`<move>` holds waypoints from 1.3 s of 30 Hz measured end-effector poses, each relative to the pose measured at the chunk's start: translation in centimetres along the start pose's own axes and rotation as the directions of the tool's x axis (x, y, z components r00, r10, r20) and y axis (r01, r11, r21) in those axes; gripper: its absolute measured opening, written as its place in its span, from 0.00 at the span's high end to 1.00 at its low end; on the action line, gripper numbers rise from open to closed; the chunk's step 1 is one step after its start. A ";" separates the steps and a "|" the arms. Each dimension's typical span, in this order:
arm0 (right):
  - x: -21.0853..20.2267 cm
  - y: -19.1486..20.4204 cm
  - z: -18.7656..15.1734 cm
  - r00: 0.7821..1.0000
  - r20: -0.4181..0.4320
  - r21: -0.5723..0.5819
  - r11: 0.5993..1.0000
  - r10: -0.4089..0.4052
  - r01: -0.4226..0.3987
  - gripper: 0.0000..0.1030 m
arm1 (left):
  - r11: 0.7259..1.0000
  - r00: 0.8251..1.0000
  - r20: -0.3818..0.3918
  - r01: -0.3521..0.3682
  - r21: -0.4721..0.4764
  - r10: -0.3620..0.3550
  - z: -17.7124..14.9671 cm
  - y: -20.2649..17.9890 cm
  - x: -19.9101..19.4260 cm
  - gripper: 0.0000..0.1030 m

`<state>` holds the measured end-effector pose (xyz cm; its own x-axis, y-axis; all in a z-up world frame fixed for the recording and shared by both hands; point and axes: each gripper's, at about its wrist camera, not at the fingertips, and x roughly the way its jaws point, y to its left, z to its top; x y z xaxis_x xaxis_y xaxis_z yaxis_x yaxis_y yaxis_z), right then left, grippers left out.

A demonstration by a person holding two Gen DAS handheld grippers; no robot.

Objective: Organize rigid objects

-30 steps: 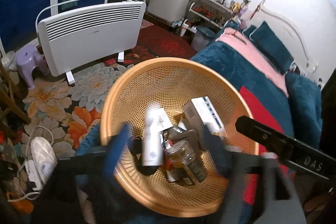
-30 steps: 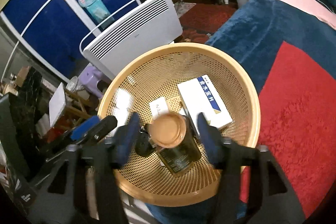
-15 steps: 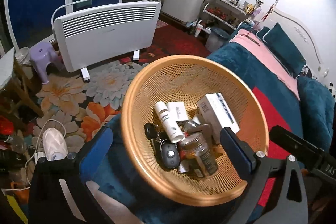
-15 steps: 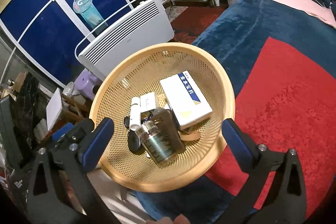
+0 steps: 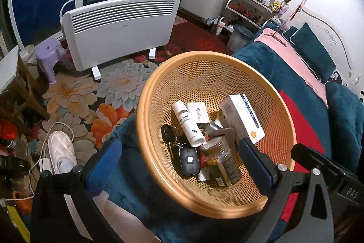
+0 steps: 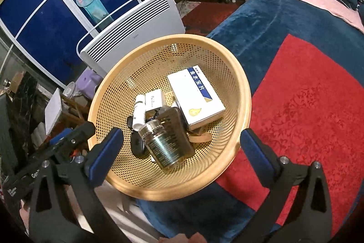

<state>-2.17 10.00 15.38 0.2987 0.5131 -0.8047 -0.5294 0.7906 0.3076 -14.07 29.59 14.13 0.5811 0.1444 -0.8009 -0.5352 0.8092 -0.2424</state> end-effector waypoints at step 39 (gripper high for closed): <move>0.4 -0.7 -1.0 1.000 -0.013 -0.016 1.000 -0.023 0.023 0.00 | 0.995 0.994 -0.045 -0.103 0.006 0.104 -1.2 -1.9 0.6 0.01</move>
<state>-2.43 9.34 14.30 0.3004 0.4903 -0.8181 -0.5350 0.7967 0.2811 -13.43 27.42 13.39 0.4943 0.2016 -0.8456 -0.5889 0.7932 -0.1551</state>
